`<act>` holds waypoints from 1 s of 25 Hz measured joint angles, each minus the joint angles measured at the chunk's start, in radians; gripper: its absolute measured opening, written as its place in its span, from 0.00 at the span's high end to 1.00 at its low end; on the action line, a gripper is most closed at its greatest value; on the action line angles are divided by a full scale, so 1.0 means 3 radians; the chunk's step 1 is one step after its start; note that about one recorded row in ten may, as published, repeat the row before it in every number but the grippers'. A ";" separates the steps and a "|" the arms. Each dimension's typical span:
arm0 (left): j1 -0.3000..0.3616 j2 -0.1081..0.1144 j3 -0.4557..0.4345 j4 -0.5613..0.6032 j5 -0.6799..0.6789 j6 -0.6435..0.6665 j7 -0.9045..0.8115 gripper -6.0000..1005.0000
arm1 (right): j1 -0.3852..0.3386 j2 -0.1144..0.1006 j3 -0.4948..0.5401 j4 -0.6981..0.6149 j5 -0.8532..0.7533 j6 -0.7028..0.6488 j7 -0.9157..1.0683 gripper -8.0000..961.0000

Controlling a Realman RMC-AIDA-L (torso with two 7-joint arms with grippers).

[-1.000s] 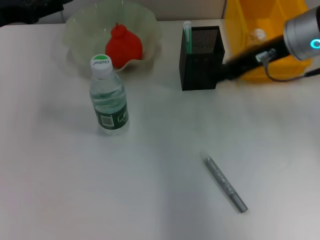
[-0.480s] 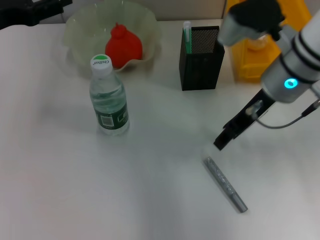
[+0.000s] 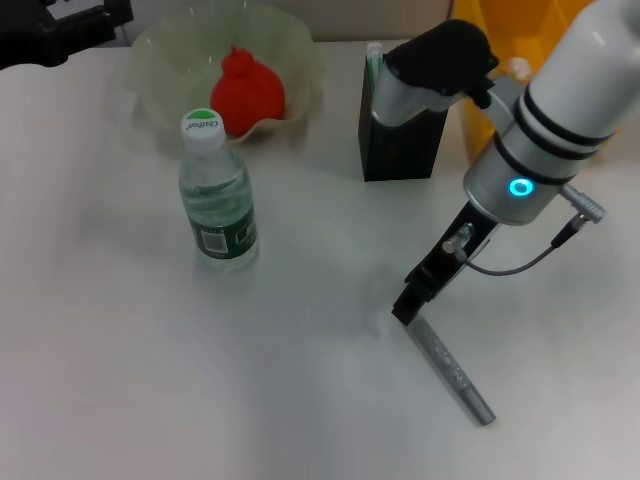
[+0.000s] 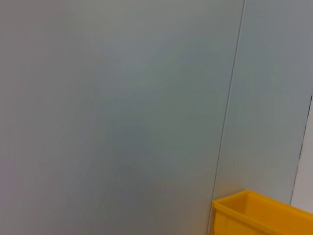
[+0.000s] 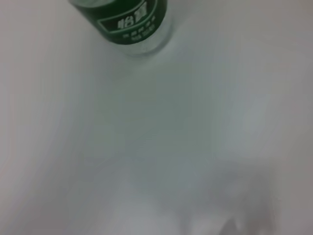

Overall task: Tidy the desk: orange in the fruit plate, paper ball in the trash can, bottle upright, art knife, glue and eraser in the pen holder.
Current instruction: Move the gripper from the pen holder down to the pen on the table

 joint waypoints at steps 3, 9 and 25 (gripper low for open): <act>0.0012 0.0000 -0.0002 0.0000 -0.0002 0.0004 0.0013 0.24 | 0.0077 0.0001 -0.0024 0.0125 0.0018 0.0023 0.0001 0.53; 0.0025 0.0000 -0.0010 0.0000 -0.0010 0.0007 0.0022 0.24 | 0.0176 0.0001 -0.0027 0.0310 0.0018 0.0036 0.0002 0.56; 0.0044 -0.0015 -0.0010 -0.0002 -0.0019 0.0007 0.0023 0.24 | 0.0210 0.0002 -0.0126 0.0524 0.0033 0.0177 -0.0013 0.71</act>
